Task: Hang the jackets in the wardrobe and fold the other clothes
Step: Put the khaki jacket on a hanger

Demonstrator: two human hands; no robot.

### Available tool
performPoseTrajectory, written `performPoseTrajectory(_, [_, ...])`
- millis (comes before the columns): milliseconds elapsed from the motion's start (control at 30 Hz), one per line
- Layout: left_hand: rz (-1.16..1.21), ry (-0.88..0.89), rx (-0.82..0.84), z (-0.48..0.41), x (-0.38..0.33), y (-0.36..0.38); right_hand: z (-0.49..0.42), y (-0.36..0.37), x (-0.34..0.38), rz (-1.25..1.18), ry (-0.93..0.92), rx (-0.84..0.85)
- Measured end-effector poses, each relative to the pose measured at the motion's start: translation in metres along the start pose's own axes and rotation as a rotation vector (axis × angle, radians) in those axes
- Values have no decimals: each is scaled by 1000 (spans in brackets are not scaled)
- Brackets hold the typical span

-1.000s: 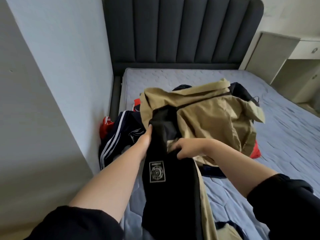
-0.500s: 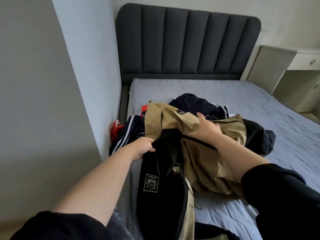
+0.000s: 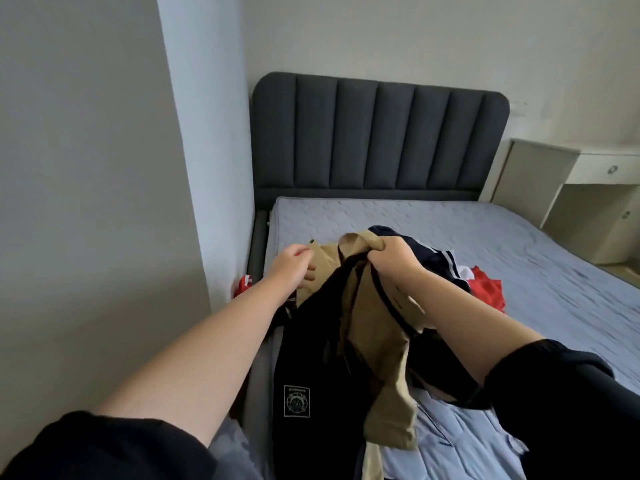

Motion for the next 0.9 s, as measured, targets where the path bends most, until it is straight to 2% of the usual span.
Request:
performPoseTrajectory(133, [-72, 221, -59, 10, -59, -6, -5, -18, 38, -250, 164, -52])
performPoseTrajectory(200, [-82, 254, -42, 16, -83, -12, -10, -34, 59, -352, 190, -112])
performPoseTrajectory(367, [88, 107, 189, 33, -144, -26, -23, -99, 140, -600, 141, -230])
performPoseTrajectory(467, [99, 250, 254, 38, -197, -42, -26, -141, 192, -796, 77, -292])
performPoseTrajectory(533, [31, 347, 367, 50, -233, -46, -23, -164, 219, -886, 39, -321])
performPoseTrajectory(667, [-147, 412, 544, 72, -279, -38, -3, -189, 257, -895, -64, -379])
performPoseTrajectory(900, [-237, 621, 211, 80, -323, -21, 25, -225, 279, -921, -186, -499])
Point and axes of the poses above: each hand's wrist, its own z-axis away from the middle knuckle, its own y-axis out of the palm, x = y × z, the point moved 3 cm from there along -z, towards the middle knuckle, and after that the axes turned 10 degrees about z, right-handed, at the moved point
